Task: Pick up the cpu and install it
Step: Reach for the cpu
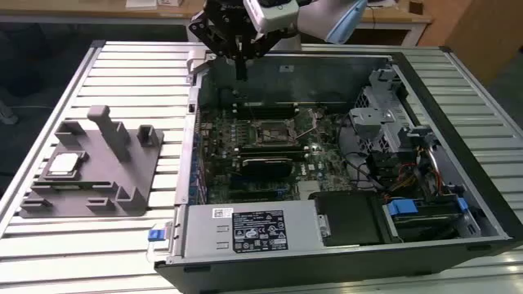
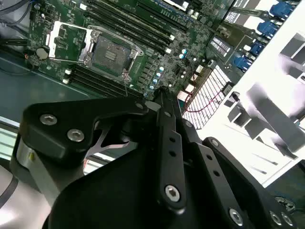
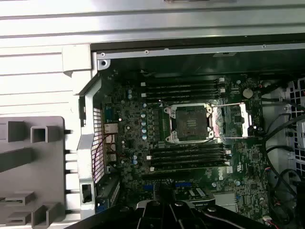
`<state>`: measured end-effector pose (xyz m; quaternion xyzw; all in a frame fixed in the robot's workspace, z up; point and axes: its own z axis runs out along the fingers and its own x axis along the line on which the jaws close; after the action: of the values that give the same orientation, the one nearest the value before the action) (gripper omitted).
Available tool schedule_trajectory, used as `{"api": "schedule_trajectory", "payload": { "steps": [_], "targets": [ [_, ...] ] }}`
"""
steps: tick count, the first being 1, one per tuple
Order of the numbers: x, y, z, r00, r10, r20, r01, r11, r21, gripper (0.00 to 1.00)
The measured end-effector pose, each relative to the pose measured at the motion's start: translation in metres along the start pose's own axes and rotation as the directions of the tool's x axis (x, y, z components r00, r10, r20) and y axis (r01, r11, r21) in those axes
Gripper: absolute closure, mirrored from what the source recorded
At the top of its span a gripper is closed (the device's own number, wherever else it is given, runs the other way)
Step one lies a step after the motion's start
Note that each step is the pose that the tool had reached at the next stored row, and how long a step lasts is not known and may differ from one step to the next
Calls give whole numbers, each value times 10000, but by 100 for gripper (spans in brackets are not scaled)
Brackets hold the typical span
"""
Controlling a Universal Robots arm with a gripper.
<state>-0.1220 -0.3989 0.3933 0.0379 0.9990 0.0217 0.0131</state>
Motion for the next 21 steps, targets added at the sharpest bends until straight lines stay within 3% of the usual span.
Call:
{"api": "schedule_trajectory", "payload": {
  "steps": [12,21],
  "targets": [
    [15,-1,-1,10000,1,0,-1,10000,0,89],
    [124,-9,-3,10000,0,5,0,10000,-1,89]
  ]
}}
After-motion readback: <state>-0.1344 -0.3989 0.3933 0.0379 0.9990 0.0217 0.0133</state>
